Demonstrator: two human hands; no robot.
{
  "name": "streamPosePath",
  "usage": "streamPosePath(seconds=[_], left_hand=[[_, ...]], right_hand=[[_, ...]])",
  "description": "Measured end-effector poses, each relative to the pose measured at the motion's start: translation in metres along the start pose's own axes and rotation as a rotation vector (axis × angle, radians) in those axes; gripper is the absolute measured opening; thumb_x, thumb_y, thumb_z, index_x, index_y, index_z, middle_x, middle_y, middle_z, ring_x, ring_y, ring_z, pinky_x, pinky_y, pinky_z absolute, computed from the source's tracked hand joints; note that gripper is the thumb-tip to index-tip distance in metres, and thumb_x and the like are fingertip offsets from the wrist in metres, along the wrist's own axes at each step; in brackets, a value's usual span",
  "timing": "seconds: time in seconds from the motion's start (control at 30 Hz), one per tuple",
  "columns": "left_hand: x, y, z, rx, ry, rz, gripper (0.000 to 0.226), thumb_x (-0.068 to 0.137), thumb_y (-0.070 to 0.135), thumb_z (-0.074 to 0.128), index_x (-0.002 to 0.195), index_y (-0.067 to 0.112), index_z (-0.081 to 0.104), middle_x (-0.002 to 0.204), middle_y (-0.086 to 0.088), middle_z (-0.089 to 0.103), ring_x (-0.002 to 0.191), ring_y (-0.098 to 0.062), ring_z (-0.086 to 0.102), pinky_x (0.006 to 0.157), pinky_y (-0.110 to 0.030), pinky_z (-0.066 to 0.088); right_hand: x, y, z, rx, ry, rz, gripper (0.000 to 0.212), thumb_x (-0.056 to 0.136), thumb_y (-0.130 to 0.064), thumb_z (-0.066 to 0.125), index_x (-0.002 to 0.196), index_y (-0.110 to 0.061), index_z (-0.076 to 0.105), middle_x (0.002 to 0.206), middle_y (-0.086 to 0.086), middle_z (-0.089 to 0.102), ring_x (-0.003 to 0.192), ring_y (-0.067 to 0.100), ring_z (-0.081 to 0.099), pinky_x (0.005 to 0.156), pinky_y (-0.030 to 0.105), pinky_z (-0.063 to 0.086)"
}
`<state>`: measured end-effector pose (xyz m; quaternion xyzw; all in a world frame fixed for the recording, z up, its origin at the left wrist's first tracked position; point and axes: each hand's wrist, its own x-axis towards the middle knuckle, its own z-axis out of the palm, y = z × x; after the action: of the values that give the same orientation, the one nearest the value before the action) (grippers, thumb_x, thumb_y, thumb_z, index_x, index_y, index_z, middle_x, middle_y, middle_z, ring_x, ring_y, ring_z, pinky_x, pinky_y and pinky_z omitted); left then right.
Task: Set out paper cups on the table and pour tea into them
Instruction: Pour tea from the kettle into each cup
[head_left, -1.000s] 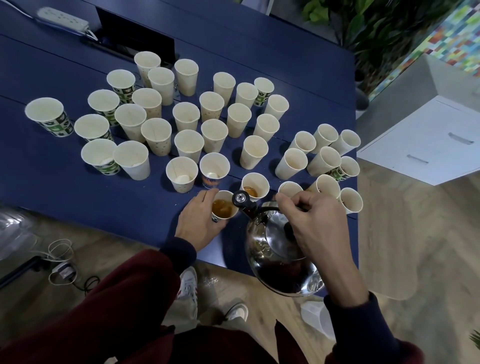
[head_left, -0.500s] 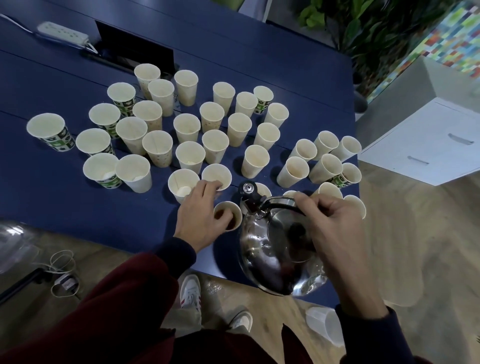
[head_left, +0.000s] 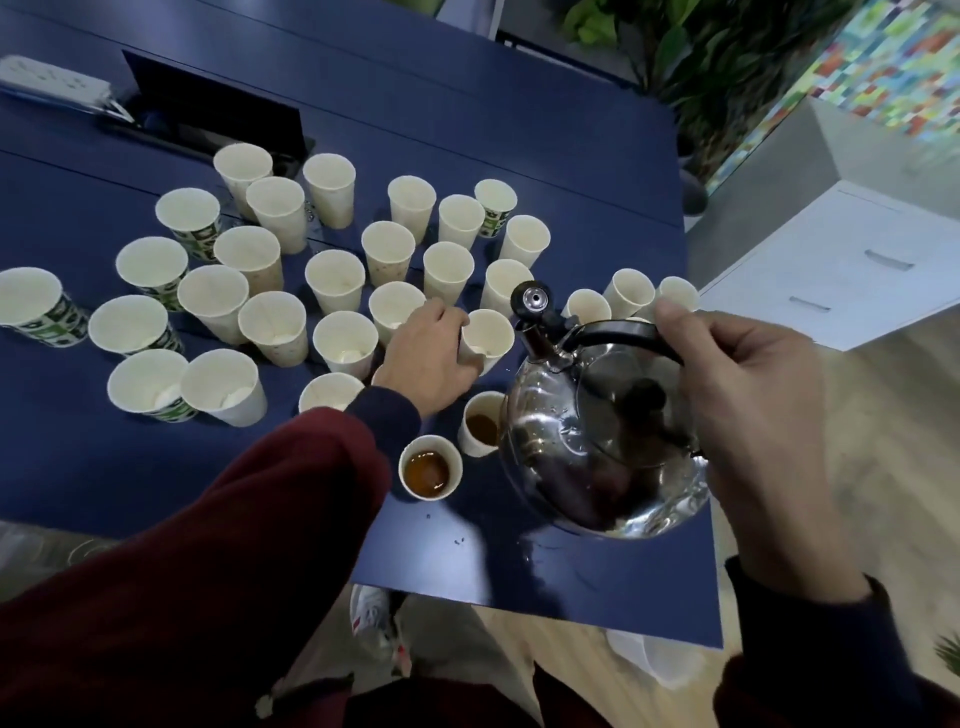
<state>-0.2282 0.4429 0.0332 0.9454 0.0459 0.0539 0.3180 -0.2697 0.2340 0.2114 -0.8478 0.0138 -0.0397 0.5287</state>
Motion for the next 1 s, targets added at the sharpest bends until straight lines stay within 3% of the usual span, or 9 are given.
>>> streamPosePath(seconds=[0.13,0.2,0.3,0.5,0.6,0.73,1.0], left_hand=[[0.024,0.003,0.018,0.043,-0.022,-0.019,0.062,0.077,0.037,0.079,0.125,0.005,0.057,0.123,-0.016,0.056,0.114,-0.035,0.053,0.098,-0.047,0.045],[0.033,0.002,0.027,0.080,-0.079,-0.054,0.075,0.073,0.043,0.081,0.129,0.004,0.051,0.124,-0.017,0.054,0.116,-0.036,0.052,0.099,-0.047,0.044],[0.044,0.002,0.037,0.113,-0.141,-0.089,0.085,0.067,0.047,0.084,0.129,0.004,0.047,0.125,-0.017,0.052,0.117,-0.036,0.052,0.099,-0.046,0.043],[0.051,0.003,0.048,0.178,-0.113,-0.091,0.068,0.073,0.051,0.079,0.123,0.012,0.053,0.119,-0.010,0.054,0.111,-0.031,0.057,0.089,-0.041,0.048],[0.050,0.003,0.049,0.174,-0.118,-0.101,0.061,0.078,0.050,0.074,0.123,0.014,0.055,0.119,-0.008,0.055,0.113,-0.028,0.057,0.089,-0.038,0.047],[0.044,0.007,0.048,0.126,-0.140,-0.133,0.062,0.077,0.052,0.075,0.124,0.018,0.054,0.121,-0.004,0.053,0.113,-0.025,0.056,0.088,-0.037,0.046],[0.037,0.006,0.050,0.089,-0.142,-0.148,0.078,0.072,0.051,0.080,0.135,0.019,0.047,0.126,-0.003,0.053,0.116,-0.025,0.054,0.093,-0.040,0.046]], right_hand=[[0.029,0.007,-0.003,-0.074,-0.017,-0.006,0.047,0.083,-0.051,0.076,0.062,-0.010,0.065,0.060,0.018,0.058,0.072,0.012,0.058,0.072,0.033,0.047],[0.047,0.013,-0.004,-0.111,-0.029,-0.004,0.045,0.084,-0.049,0.073,0.064,-0.010,0.065,0.056,0.010,0.054,0.073,0.009,0.058,0.072,0.034,0.047],[0.065,0.017,-0.003,-0.170,-0.075,-0.027,0.042,0.085,-0.046,0.069,0.065,-0.009,0.063,0.063,0.019,0.055,0.063,0.013,0.051,0.066,0.038,0.046],[0.091,0.024,0.004,-0.189,-0.187,-0.050,0.044,0.090,-0.036,0.071,0.065,-0.002,0.060,0.067,0.025,0.052,0.056,0.016,0.041,0.059,0.031,0.036],[0.101,0.031,0.005,-0.195,-0.218,-0.063,0.044,0.090,-0.037,0.071,0.061,-0.007,0.060,0.054,0.006,0.048,0.055,0.014,0.044,0.060,0.032,0.039],[0.109,0.035,0.007,-0.252,-0.265,-0.069,0.041,0.090,-0.036,0.071,0.061,-0.009,0.064,0.046,-0.009,0.047,0.049,0.007,0.044,0.057,0.027,0.037],[0.115,0.041,0.003,-0.307,-0.286,-0.070,0.038,0.090,-0.036,0.071,0.064,-0.008,0.068,0.049,-0.009,0.048,0.050,0.007,0.044,0.048,0.015,0.035]])
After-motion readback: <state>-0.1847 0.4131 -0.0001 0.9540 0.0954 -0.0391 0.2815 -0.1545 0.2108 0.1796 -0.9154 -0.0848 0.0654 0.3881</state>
